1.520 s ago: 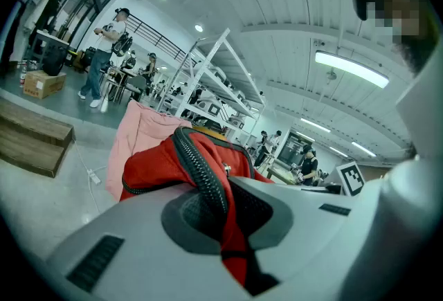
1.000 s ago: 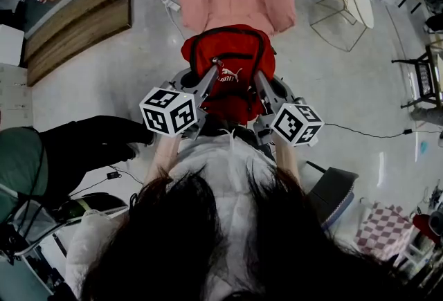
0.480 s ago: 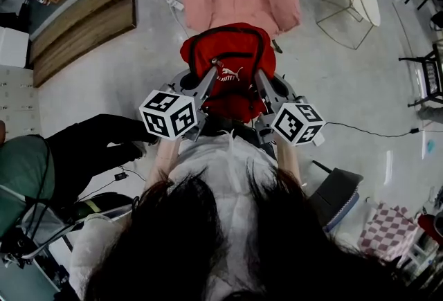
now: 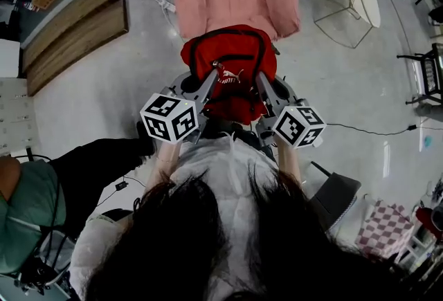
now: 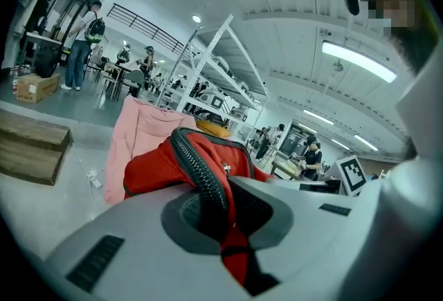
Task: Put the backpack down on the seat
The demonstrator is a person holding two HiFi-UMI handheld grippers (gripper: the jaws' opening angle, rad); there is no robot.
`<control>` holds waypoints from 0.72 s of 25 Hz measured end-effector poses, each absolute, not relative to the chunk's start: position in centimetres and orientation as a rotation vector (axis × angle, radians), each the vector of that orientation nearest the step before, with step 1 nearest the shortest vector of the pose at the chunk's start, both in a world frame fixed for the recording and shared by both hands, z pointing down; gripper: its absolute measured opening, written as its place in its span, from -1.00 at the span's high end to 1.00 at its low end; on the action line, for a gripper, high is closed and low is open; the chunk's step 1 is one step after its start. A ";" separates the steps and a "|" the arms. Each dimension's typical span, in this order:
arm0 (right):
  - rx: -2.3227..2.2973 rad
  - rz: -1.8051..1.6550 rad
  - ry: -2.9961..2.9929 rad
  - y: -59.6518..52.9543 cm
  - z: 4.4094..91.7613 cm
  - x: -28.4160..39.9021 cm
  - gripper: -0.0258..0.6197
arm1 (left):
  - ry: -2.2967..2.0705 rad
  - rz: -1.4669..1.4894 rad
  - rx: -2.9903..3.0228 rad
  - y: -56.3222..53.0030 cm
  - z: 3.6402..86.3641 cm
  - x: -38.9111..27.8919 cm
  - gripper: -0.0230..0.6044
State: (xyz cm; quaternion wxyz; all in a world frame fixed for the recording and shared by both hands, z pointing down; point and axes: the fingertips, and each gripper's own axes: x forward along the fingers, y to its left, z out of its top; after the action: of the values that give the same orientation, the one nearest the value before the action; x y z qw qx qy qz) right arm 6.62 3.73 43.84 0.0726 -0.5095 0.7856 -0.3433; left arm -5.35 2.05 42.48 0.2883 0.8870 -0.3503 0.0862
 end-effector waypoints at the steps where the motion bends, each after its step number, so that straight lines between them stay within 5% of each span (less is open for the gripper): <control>1: -1.542 -1.036 2.356 2.9 44.0 6.8 0.78 | -0.926 0.238 2.368 1.1 42.7 -5.2 0.80; 18: -1.653 -1.106 2.307 -9.3 45.6 5.6 0.78 | -0.827 0.288 2.390 -12.4 43.8 -5.6 0.80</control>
State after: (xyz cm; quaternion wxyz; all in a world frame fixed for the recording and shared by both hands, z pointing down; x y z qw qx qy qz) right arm 5.55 -9.33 45.60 0.0477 -0.5420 0.7566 -0.3626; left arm -5.58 -12.38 43.82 0.2939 0.8975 -0.3106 0.1080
